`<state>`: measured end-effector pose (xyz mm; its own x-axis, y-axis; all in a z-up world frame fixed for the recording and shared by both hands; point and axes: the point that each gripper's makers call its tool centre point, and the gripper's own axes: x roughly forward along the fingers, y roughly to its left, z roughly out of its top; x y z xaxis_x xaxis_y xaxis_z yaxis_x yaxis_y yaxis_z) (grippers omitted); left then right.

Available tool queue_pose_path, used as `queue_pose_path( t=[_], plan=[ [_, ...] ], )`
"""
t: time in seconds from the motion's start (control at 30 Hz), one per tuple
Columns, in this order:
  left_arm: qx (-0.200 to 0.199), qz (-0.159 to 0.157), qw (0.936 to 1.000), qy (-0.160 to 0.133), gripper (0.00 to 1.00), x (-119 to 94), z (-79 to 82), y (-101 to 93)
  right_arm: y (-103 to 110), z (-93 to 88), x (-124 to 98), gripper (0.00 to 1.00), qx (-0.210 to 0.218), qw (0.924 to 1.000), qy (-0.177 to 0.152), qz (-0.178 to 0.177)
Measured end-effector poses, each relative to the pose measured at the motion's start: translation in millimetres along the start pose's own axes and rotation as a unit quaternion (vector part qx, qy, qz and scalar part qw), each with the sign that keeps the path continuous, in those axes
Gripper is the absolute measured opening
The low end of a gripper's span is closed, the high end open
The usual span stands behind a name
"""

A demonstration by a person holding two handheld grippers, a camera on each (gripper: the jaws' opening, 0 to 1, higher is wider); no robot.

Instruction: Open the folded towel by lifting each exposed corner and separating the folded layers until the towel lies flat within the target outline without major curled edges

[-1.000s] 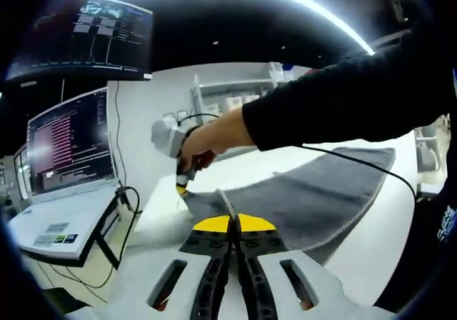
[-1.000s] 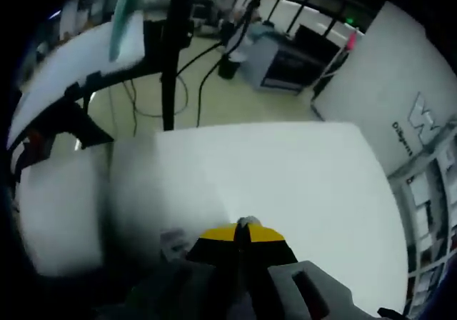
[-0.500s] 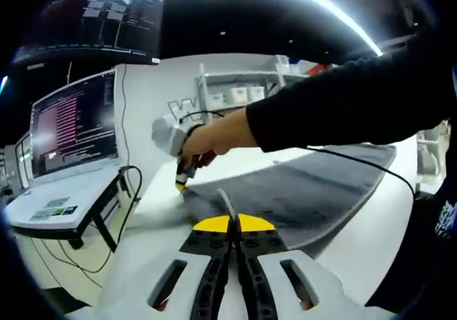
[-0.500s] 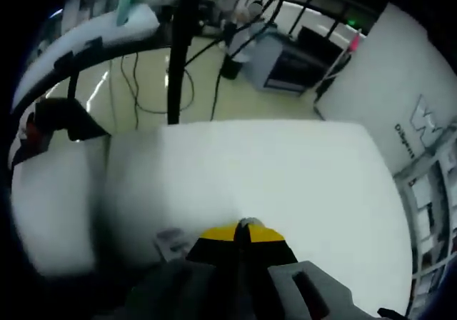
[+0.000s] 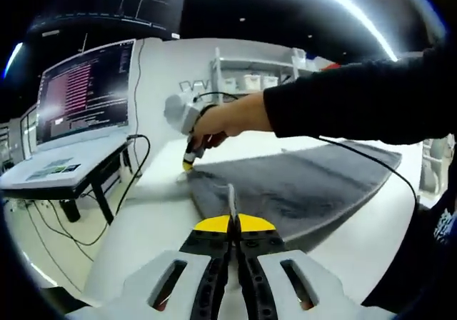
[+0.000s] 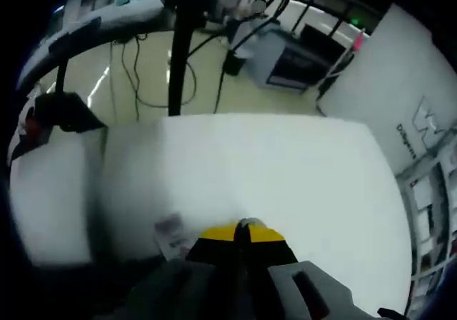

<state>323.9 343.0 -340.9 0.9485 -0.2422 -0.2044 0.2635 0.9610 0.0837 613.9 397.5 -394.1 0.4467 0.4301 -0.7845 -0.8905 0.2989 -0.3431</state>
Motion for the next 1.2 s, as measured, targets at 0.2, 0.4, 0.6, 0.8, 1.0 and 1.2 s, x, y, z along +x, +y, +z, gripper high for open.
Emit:
queue_pose_path(
  t=[0.2, 0.4, 0.6, 0.8, 1.0, 1.2],
  plan=[
    [0.008, -0.001, 0.9999, 0.014, 0.00, 1, -16.3, -1.6, 6, -1.0, 4, 0.00, -0.016, 0.9999, 0.002, -0.002],
    [0.033, 0.008, 0.9988, 0.035, 0.00, -2, -32.6, -5.7, 15, -3.0, 6, 0.01, -0.032, 0.9995, 0.002, -0.007],
    [0.055, 0.011, 0.9973, 0.047, 0.01, -6, -51.8, -1.2, 32, -1.3, 7, 0.08, -0.037, 0.9993, -0.007, 0.009],
    [0.059, 0.049, 0.9966, 0.029, 0.13, -16, -57.5, 11.5, 41, -3.0, 11, 0.12, -0.031, 0.9994, -0.016, 0.009],
    [0.063, 0.078, 0.9945, 0.027, 0.26, -23, -66.7, 24.8, 60, -1.9, 11, 0.27, -0.011, 0.9986, -0.036, 0.038],
    [0.071, 0.087, 0.9931, 0.032, 0.30, -22, -74.9, 25.7, 89, 0.9, 11, 0.56, 0.049, 0.9896, -0.064, 0.119]
  ],
)
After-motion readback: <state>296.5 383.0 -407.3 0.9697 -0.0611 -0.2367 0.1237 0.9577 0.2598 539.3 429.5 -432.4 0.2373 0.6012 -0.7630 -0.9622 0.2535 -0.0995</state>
